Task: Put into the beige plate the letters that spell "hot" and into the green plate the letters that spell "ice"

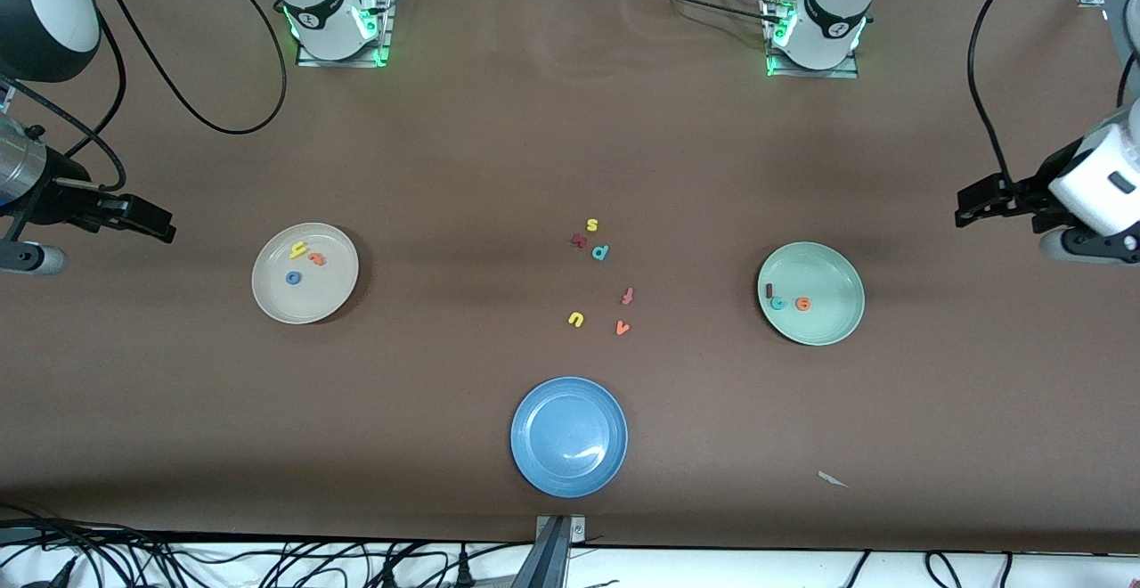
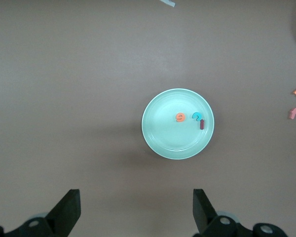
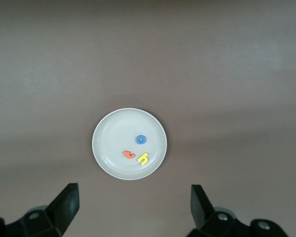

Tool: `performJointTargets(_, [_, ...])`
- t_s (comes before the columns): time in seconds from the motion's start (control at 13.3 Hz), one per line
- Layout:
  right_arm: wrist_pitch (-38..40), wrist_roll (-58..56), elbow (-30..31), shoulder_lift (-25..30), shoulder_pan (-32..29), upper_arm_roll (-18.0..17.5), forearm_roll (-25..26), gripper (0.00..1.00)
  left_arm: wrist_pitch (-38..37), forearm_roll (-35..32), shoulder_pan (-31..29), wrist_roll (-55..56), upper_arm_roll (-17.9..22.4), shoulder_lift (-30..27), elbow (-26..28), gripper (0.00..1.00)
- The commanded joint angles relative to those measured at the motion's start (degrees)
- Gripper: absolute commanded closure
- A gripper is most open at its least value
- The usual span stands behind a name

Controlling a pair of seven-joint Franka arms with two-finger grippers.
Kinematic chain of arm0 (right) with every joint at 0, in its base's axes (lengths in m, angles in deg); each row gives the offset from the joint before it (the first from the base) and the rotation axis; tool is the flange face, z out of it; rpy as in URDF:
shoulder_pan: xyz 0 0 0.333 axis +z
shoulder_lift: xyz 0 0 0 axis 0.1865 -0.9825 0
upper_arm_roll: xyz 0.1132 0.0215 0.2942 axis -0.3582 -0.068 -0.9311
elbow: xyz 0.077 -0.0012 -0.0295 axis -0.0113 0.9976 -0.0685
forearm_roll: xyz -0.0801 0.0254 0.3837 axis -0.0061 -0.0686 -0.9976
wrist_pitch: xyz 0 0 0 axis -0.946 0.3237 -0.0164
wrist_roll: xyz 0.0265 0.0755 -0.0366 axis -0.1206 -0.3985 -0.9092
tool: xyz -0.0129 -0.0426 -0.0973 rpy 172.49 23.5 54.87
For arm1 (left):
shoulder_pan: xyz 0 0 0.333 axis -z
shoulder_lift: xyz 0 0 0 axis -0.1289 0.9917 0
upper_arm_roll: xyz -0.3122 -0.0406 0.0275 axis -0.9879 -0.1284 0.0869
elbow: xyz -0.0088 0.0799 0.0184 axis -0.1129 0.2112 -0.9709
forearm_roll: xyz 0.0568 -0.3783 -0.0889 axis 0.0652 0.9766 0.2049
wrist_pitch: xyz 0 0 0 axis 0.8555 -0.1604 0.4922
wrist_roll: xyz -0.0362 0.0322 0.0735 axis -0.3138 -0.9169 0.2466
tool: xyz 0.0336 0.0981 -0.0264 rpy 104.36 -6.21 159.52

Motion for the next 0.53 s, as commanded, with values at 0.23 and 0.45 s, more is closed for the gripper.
performJointTargets(0.23, [0.0, -1.2, 1.2, 0.9, -1.0, -0.9, -0.8, 0.00, -1.6, 0.9, -1.0, 4.3, -3.3, -2.9, -0.5, 0.00])
performJointTargets(0.45, [0.3, -0.6, 1.1, 1.0, -0.9, -0.9, -0.9, 0.00, -1.4, 0.9, -1.0, 4.2, -3.3, -3.0, -0.2, 0.00])
